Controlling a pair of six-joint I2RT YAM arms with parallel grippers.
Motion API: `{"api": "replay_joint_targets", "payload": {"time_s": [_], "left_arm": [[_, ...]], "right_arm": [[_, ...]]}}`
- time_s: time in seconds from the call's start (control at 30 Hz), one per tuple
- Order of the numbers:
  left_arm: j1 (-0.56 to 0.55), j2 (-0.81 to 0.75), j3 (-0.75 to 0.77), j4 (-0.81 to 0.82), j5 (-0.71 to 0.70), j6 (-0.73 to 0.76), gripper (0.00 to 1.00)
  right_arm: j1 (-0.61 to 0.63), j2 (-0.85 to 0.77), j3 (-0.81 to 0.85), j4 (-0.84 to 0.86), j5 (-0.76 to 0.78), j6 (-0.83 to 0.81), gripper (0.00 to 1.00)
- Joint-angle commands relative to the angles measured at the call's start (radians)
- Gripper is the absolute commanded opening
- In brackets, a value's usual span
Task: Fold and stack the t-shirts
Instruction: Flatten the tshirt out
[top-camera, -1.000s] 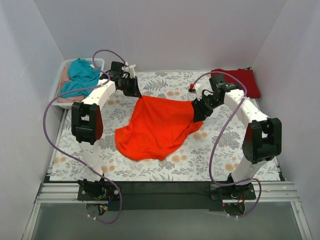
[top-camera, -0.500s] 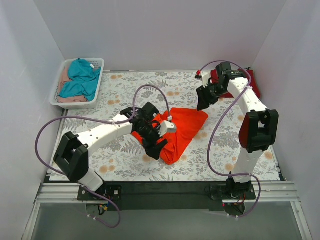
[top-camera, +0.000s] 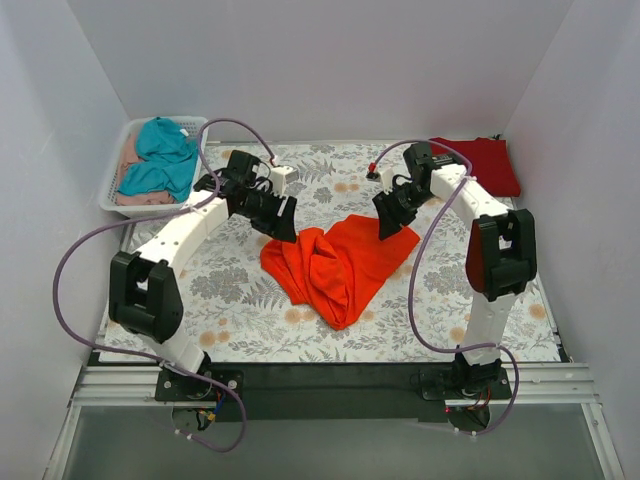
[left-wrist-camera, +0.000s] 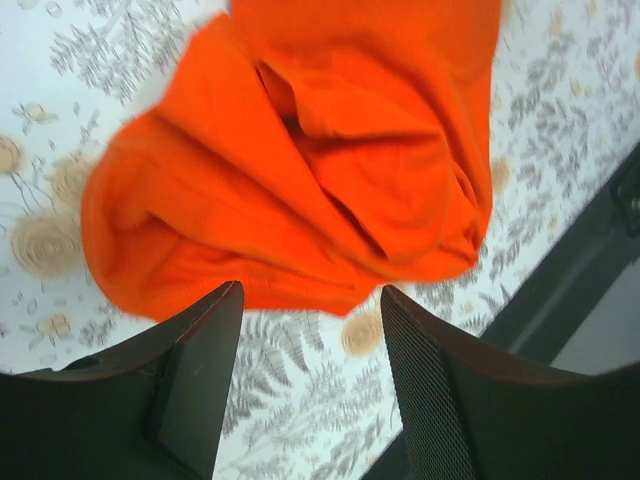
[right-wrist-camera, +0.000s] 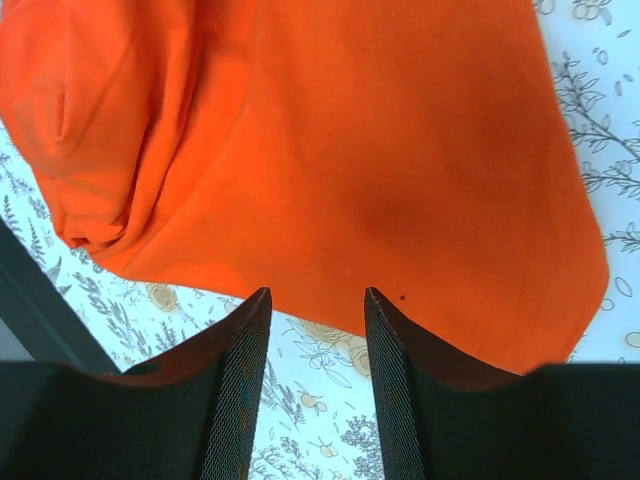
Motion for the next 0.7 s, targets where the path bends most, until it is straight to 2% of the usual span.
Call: {"api": "replay_joint_targets", "payload": {"time_s": [0.0,0.23,0.47,0.5,0.57,0.6,0.63,0.67], "left_arm": [[-0.007,0.076,0.077,0.150,-0.063,-0.132,0.58],[-0.007,0.323,0.247,0.166,-0.123,-0.179,0.61],[-0.005,0.466,0.275,0.149,-0.104,-0.206,0.61],[-0.007,0.484,0.274,0.147,-0.094,-0.213,0.58],[-0.005,0.503,0.275,0.136,-0.088,-0.219,0.46],[-0.001,0.507,0.271,0.127,-0.087,-0.219,0.29],[0.004,0.503,0.266,0.126,-0.088,-0.219,0.17],[0.013,0.491,0.260,0.126,-0.094,-0.225,0.05]], "right_arm": [[0.010,0.014,0.036,0.071,0.013,0.040,0.49],[0.075,0.150,0.134,0.169,0.069,0.121,0.52],[0.110,0.256,0.177,0.173,0.129,0.150,0.59],[0.112,0.262,0.176,0.172,0.122,0.155,0.59],[0.113,0.276,0.168,0.167,0.111,0.158,0.54],[0.112,0.278,0.164,0.167,0.111,0.158,0.49],[0.113,0.270,0.154,0.163,0.115,0.155,0.32],[0.109,0.261,0.150,0.160,0.120,0.150,0.24]]}}
